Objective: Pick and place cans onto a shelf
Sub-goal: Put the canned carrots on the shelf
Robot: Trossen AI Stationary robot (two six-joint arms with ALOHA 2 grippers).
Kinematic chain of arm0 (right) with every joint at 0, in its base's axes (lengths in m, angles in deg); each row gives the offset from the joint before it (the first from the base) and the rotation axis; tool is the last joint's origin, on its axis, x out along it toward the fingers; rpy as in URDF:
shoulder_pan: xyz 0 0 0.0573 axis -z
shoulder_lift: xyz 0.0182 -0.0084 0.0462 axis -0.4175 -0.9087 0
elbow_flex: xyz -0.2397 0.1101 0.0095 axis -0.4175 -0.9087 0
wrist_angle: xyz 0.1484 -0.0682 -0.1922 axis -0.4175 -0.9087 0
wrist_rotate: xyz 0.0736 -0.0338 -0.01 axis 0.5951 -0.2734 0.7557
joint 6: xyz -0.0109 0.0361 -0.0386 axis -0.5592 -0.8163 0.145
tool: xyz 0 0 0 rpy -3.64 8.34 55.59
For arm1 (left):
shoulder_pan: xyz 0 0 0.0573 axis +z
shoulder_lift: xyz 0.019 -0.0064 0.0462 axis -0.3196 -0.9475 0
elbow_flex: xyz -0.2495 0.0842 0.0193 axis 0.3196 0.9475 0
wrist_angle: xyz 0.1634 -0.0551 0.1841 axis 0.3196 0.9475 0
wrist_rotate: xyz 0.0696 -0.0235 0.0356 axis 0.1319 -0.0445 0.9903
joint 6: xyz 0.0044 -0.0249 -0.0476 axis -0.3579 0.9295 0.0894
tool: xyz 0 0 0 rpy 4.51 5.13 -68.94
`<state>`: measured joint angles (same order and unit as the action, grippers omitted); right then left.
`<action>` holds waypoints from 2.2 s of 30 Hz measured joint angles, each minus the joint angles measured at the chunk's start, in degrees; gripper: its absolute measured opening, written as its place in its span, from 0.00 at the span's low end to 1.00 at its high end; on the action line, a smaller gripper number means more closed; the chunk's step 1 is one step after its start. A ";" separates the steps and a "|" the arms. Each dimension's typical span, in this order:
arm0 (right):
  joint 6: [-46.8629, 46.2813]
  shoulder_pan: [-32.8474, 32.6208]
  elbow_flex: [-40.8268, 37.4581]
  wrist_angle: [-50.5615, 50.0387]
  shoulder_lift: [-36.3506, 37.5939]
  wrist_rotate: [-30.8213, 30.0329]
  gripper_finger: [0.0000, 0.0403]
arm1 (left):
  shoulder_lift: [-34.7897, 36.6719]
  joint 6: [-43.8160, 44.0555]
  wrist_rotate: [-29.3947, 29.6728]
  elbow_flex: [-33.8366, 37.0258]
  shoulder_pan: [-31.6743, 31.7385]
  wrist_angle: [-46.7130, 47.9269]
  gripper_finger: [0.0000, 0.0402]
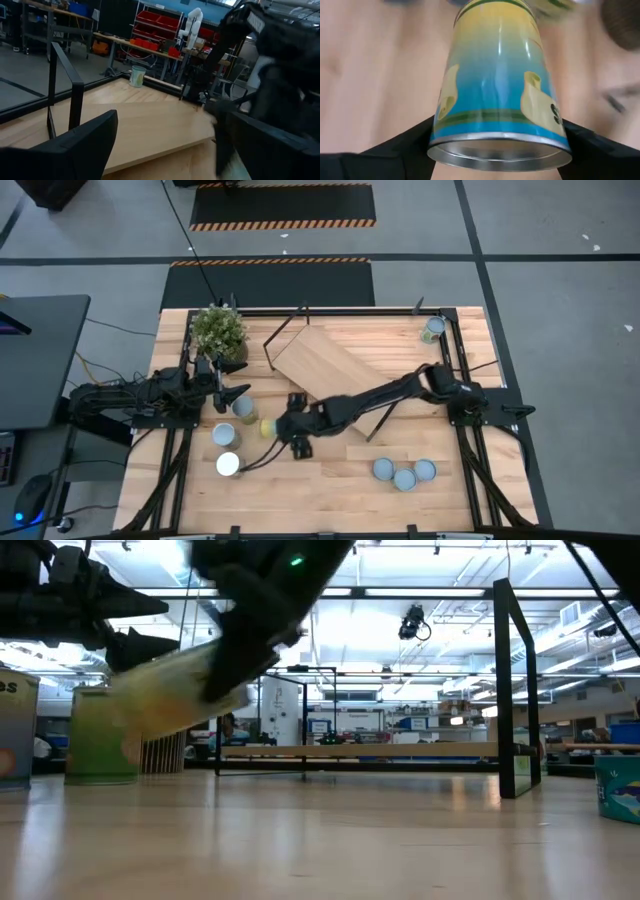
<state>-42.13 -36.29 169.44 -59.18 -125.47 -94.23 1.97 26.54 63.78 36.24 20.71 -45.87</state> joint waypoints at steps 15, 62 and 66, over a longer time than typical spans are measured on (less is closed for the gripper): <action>-3.54 11.45 3.91 -42.65 13.51 0.46 0.81 | 0.00 0.33 0.63 0.00 0.02 0.11 0.94; -4.14 20.45 -7.92 -53.22 13.19 19.00 0.94 | -0.02 0.22 0.61 0.04 0.01 1.15 0.94; -4.15 20.45 -7.90 -53.28 13.19 19.00 0.95 | -0.02 0.22 0.61 0.04 0.02 1.18 0.94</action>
<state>-46.28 -15.84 161.54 -112.46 -112.28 -75.23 1.95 26.76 64.40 36.28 20.73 -44.69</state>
